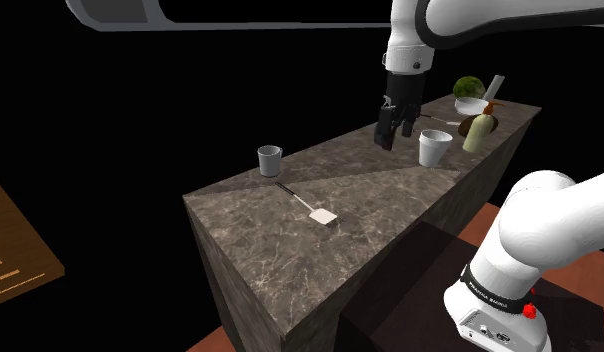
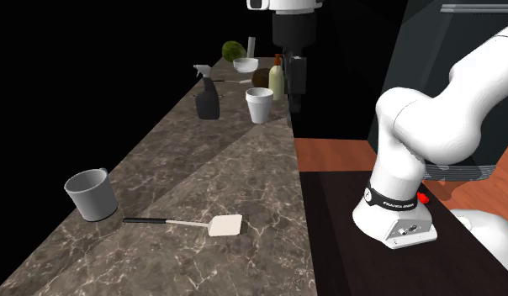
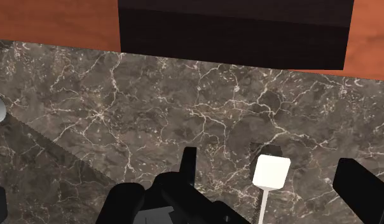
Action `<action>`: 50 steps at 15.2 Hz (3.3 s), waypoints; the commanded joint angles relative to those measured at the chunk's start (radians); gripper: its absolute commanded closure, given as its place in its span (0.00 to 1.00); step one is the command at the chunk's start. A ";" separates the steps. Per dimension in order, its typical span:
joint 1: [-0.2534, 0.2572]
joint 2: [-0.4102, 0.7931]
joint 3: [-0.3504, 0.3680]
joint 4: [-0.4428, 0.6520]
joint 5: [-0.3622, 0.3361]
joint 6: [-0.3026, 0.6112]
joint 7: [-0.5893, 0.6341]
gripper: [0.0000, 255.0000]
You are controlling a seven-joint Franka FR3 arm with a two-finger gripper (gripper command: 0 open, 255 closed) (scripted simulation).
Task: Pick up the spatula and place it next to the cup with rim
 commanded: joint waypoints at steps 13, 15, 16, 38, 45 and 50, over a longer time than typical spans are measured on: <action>-0.002 0.363 0.056 -0.028 0.025 0.449 0.082 0.00; -0.004 0.437 0.065 -0.010 0.022 0.515 0.097 0.00; -0.005 0.474 0.069 0.000 0.020 0.547 0.104 0.00; 0.001 1.010 0.084 0.221 -0.083 0.913 0.232 0.00; 0.001 1.010 0.084 0.221 -0.083 0.913 0.232 1.00; 0.001 1.010 0.084 0.221 -0.083 0.913 0.232 1.00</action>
